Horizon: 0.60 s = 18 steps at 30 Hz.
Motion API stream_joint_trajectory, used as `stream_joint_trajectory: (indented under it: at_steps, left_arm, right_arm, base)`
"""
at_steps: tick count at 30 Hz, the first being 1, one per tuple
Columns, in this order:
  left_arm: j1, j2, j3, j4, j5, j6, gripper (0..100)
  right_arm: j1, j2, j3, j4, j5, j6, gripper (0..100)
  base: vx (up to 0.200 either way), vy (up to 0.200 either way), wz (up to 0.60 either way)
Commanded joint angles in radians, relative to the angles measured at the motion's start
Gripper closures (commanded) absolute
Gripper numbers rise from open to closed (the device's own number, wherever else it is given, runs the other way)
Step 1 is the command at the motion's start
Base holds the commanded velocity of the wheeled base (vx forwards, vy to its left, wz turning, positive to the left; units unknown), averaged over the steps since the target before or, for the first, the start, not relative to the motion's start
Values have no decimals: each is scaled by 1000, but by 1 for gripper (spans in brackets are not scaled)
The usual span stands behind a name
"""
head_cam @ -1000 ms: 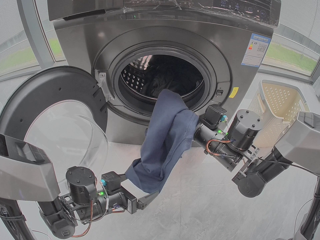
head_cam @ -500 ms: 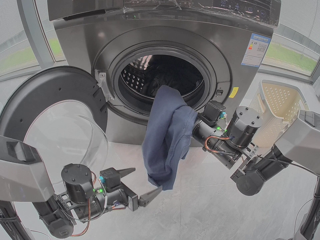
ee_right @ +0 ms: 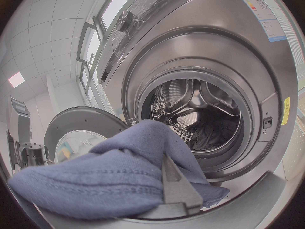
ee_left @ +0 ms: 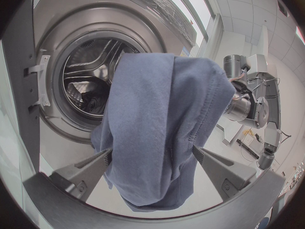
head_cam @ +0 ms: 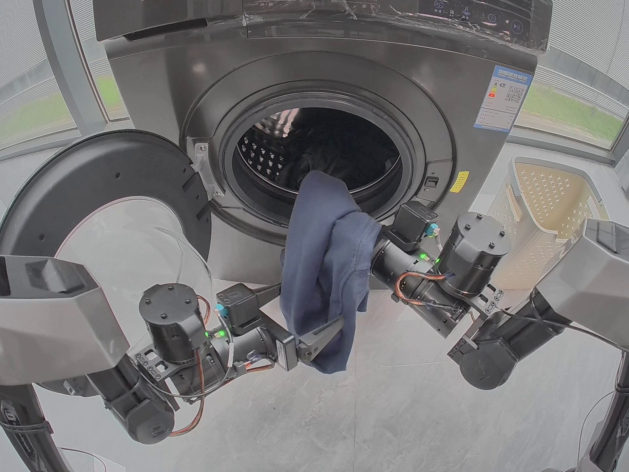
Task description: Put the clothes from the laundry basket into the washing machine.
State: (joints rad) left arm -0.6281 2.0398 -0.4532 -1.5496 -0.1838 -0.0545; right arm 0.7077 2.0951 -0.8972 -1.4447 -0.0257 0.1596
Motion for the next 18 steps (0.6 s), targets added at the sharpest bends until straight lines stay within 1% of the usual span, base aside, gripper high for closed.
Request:
stream_joint_trajectory:
  at_steps: [1,6,8,10,11,18]
  left_arm:
    - [4,85,-67,0,-11,-1,0]
    - [11,168,-162,3,-2,-4,0]
    - [28,200,-202,3,4,-2,0]
    - [30,203,-206,3,4,-1,0]
    - [53,234,-260,5,6,-2,0]
    - [105,293,-344,8,9,-2,0]
  right_arm:
    - [10,0,6,0,-6,0,100]
    - [32,-3,12,0,-10,0,100]
    - [39,-6,20,0,-10,1,100]
    - [41,-6,21,0,-10,1,100]
    - [55,-9,35,-2,-10,1,100]
    - [82,-21,47,-2,-11,3,100]
  base:
    - [0,0,0]
    - [0,0,0]
    - [0,0,0]
    - [0,0,0]
    - [0,0,0]
    - [0,0,0]
